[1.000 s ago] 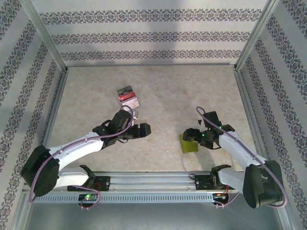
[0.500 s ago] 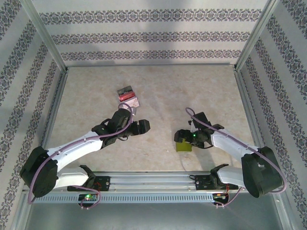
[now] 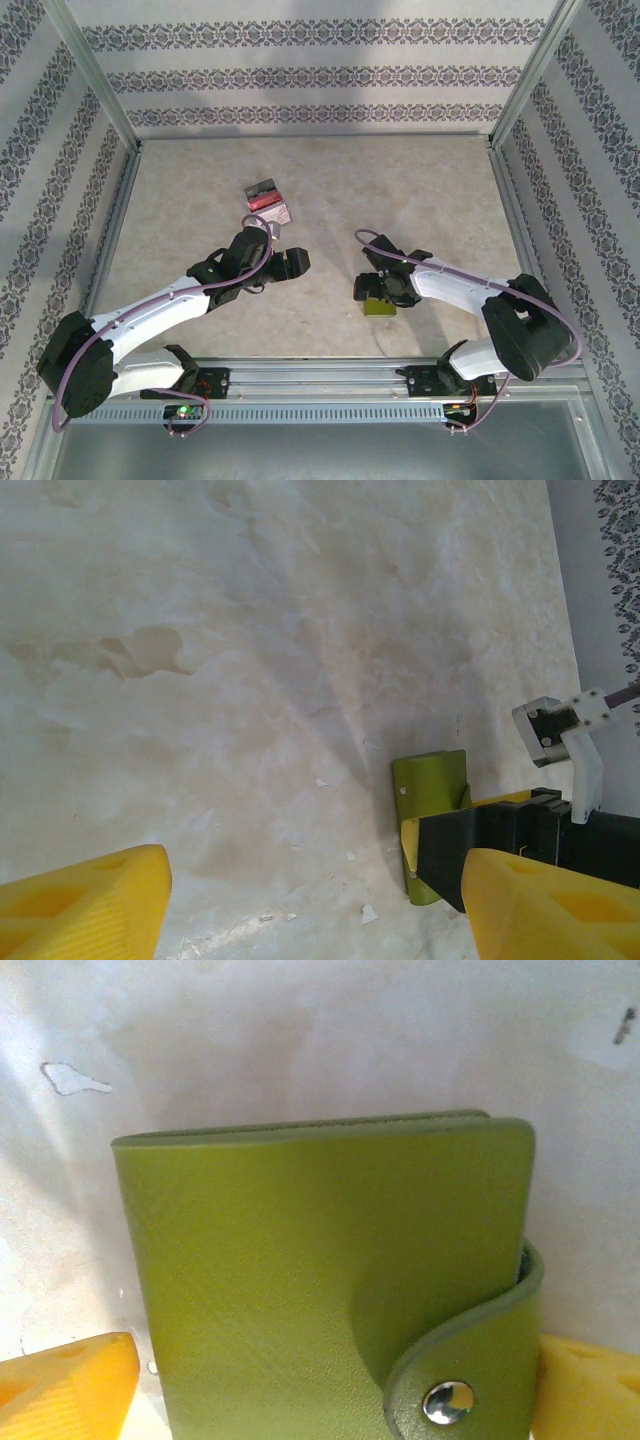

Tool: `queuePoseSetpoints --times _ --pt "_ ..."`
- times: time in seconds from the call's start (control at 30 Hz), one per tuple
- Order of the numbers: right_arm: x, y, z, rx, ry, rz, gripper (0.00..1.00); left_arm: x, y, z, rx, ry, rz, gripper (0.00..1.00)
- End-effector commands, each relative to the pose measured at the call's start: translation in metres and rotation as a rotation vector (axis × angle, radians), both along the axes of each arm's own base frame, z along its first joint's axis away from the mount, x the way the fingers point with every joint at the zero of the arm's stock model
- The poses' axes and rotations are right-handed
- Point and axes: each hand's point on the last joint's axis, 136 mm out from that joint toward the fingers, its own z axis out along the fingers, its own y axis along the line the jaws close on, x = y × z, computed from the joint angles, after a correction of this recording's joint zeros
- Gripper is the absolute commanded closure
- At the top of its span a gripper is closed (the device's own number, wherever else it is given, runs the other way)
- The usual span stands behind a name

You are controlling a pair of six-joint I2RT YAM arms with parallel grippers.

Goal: Take the credit cards out of the card holder

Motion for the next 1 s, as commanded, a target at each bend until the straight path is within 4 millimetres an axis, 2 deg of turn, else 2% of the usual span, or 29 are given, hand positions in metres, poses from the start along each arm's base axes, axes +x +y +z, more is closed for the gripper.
queuePoseSetpoints --times 0.0,0.13,0.23,0.53,0.83,0.97 --pt "0.019 0.082 0.026 0.336 -0.067 0.105 0.11 -0.003 0.001 0.005 0.011 -0.014 -0.004 0.23" --pt "0.017 0.064 0.031 0.252 -0.087 0.102 0.13 -0.003 0.002 0.005 0.013 -0.016 -0.002 0.23" --pt "0.016 0.061 0.035 0.261 -0.095 0.107 0.13 -0.002 0.001 0.006 0.013 -0.019 0.000 0.23" --pt "0.018 0.083 0.042 0.384 -0.096 0.143 0.13 -0.002 -0.005 -0.001 -0.008 0.008 -0.010 0.23" --pt "0.004 0.087 0.025 0.409 -0.009 0.166 0.19 -0.005 -0.013 -0.016 -0.036 0.068 -0.021 0.29" --pt "0.002 0.075 0.018 0.380 0.001 0.157 0.20 -0.007 -0.016 -0.026 -0.047 0.104 -0.023 0.33"
